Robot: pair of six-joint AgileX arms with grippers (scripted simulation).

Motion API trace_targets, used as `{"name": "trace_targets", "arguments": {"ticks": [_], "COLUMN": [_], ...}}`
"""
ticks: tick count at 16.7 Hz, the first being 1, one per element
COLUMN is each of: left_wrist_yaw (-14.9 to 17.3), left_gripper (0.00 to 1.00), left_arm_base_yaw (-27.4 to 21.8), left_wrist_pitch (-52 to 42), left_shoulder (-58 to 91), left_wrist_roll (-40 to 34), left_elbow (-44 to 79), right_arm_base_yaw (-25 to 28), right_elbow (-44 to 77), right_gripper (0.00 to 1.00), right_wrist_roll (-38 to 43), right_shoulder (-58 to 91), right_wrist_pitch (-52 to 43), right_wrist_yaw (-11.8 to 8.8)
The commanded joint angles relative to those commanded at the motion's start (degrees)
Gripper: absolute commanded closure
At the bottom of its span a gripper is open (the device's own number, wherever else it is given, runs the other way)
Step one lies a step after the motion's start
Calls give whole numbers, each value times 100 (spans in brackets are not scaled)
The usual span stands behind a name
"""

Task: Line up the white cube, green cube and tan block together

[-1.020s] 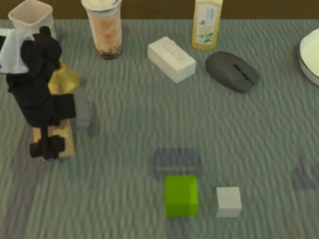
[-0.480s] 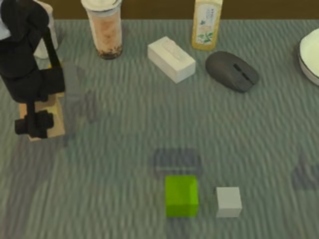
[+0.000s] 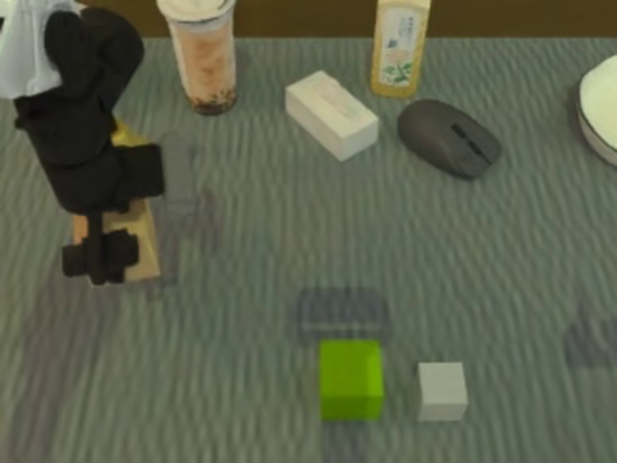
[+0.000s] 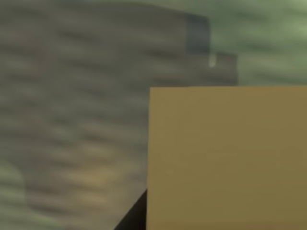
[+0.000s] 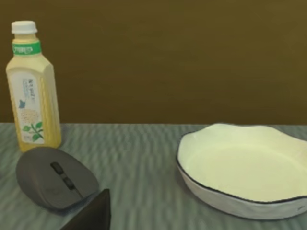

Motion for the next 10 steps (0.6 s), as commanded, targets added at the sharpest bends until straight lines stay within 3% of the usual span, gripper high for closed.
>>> {"name": "trace_targets", "arguments": {"ticks": [6, 10], "left_wrist_yaw": [8, 2], "left_gripper": [100, 100], "left_arm_base_yaw": [-1889, -2366], "left_wrist_pitch": [-75, -70], "left_shoulder": [-902, -1231], "left_wrist_roll": [-977, -1307], "left_elbow": [-871, -1157], "right_arm_base_yaw": [0, 0], "right_elbow": [0, 0], "right_gripper": [0, 0], "right_wrist_roll": [0, 0], "right_shoulder": [0, 0], "right_wrist_pitch": [0, 0], "right_wrist_yaw": [0, 0]}}
